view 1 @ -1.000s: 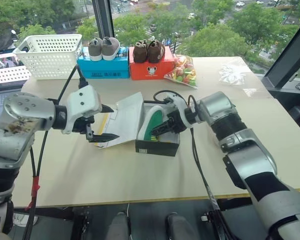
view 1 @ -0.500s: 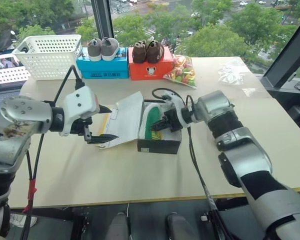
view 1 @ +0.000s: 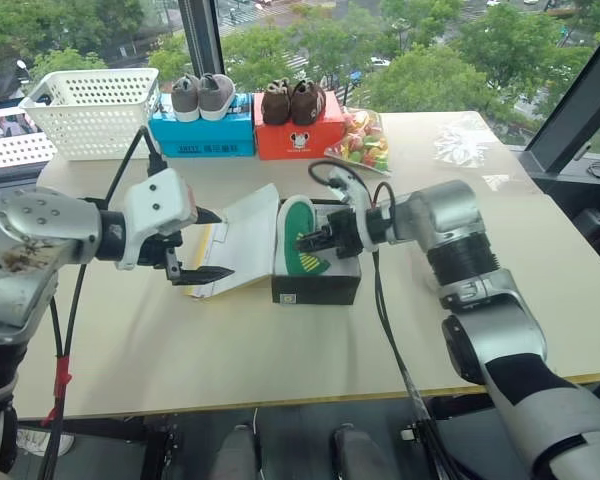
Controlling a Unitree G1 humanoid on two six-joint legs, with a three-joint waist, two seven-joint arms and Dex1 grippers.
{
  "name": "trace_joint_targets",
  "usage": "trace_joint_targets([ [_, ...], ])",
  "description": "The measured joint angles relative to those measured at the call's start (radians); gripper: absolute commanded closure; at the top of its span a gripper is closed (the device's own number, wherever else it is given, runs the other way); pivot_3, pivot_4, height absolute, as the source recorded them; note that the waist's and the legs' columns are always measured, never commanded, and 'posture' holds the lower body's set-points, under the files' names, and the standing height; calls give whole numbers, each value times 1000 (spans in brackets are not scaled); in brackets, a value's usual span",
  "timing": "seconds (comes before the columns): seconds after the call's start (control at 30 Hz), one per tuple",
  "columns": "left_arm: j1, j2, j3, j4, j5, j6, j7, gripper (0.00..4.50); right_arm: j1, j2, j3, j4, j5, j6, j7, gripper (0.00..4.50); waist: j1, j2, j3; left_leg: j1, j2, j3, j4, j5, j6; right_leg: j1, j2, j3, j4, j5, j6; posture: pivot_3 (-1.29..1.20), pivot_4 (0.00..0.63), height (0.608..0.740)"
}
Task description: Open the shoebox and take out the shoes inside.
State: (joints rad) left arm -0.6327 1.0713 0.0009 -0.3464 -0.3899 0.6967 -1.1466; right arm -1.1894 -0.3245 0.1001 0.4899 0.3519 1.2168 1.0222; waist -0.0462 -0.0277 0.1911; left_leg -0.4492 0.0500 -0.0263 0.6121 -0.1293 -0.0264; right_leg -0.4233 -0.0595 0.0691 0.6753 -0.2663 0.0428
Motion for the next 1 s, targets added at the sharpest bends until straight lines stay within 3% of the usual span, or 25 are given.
trace_joint_targets([
  [0.37,-80,-10,-60,63,22,-42,-35,0,-11,36,-232,-38,105,-16,-171,4472,1,0,0,0,0,0,-1,0,0,0,0,0,-1,0,0,0,150,740],
  [0.57,-107,-31,-81,101,36,-61,-55,0,-61,-86,-248,-29,91,-49,-236,4472,5,0,0,-2,0,0,-1,0,0,-1,0,0,-2,0,0,0,150,740],
  [0.73,-136,-78,-130,155,58,-104,-75,0,-125,-254,-165,65,-9,-142,-222,4472,4,0,0,-2,0,0,-2,0,0,-1,0,0,-4,0,0,0,150,740],
  [1.0,-161,-99,-148,180,79,-129,-91,0,-25,-434,53,98,-127,-255,-6,4472,-7,2,1,-2,0,1,-2,0,0,-2,0,0,-4,0,0,0,150,740],
])
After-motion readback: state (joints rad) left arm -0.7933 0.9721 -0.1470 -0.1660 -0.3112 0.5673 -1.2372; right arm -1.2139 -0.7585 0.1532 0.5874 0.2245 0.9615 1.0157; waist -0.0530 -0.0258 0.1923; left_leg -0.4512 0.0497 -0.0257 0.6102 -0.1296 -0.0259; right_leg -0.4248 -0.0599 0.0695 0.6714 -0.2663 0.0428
